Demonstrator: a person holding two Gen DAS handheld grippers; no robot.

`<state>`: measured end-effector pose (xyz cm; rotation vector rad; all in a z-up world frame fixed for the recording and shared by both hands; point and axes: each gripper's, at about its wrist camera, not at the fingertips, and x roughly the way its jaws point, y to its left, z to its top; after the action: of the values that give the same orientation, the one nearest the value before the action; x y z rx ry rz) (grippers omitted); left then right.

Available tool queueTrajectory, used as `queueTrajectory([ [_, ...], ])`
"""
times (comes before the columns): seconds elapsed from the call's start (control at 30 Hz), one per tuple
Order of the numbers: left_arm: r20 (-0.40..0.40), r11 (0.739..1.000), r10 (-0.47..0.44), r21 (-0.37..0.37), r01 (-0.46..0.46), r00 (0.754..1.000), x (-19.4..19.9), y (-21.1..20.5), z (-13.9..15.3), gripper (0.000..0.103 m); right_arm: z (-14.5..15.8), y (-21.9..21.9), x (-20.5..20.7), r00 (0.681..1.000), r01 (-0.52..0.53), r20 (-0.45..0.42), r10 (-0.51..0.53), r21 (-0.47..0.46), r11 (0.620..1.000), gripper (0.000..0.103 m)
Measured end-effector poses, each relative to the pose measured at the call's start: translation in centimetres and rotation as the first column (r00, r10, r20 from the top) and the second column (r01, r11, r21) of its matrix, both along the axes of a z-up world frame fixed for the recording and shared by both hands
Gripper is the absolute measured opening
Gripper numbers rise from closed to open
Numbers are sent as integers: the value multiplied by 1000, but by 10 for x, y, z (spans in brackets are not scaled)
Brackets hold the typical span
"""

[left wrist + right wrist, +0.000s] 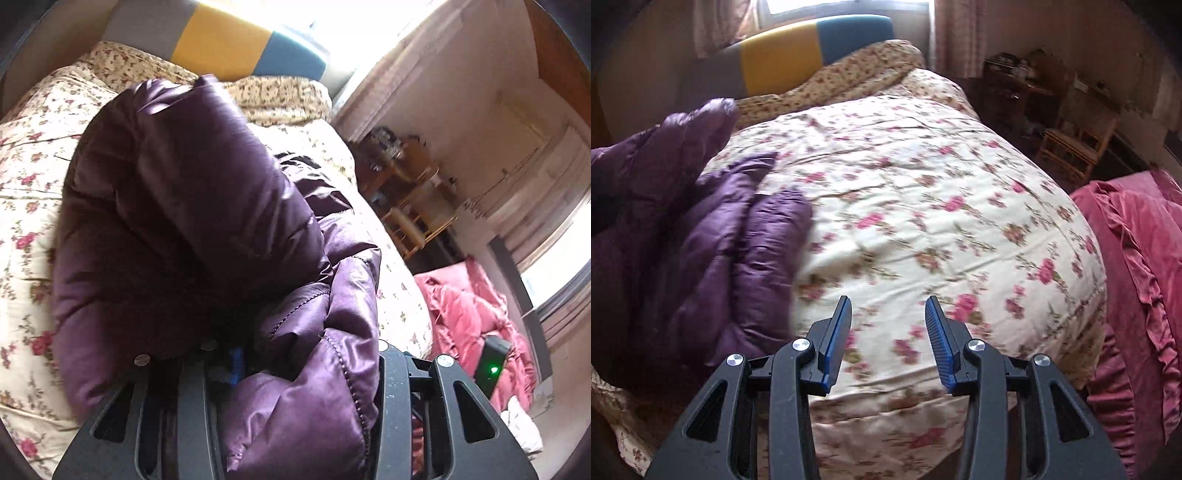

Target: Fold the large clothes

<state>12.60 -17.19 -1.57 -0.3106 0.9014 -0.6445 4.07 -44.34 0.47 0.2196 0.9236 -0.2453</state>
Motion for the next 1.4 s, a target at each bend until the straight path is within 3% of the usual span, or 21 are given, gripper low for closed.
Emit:
queueTrajectory([
  [0.3, 2, 987, -58, 150, 58, 998, 11, -60, -31, 49, -12, -32, -6, 997, 69, -37, -69, 2, 998, 46],
  [0.37, 6, 983, -75, 166, 73, 997, 11, -67, -32, 58, -17, -32, 1, 996, 67, -54, -67, -5, 998, 46],
  [0.43, 7, 985, -89, 152, 87, 996, 6, -66, -27, 70, -19, -33, 2, 996, 67, -61, -67, 3, 998, 47],
  [0.53, 13, 988, -110, 108, 108, 994, 11, -55, -13, 78, -19, -31, 3, 996, 67, -65, -67, -2, 998, 48],
  [0.73, 43, 992, -129, 11, 128, 991, 1, -25, 14, 85, -19, -24, 5, 996, 55, -67, -56, -11, 998, 52],
  [0.97, 111, 987, -118, -96, 129, 987, -17, 6, 54, 85, -13, -15, 5, 998, 37, -53, -38, -19, 999, 56],
  [1.07, 155, 987, -76, -127, 96, 985, -25, 33, 69, 85, -10, -10, 4, 998, 25, -50, -26, -22, 999, 56],
  [1.17, 187, 996, 18, -88, -2, 982, -27, 69, 71, 85, -5, -4, 2, 999, 8, -42, -10, -26, 1000, 56],
  [1.27, 150, 990, 142, -3, -143, 978, -22, 112, 45, 85, 3, 6, 1, 999, -17, -28, 16, -29, 999, 56],
  [1.4, 68, 966, 244, 76, -249, 967, -17, 147, 4, 85, 13, 23, 0, 998, -60, -11, 60, -21, 998, 56],
])
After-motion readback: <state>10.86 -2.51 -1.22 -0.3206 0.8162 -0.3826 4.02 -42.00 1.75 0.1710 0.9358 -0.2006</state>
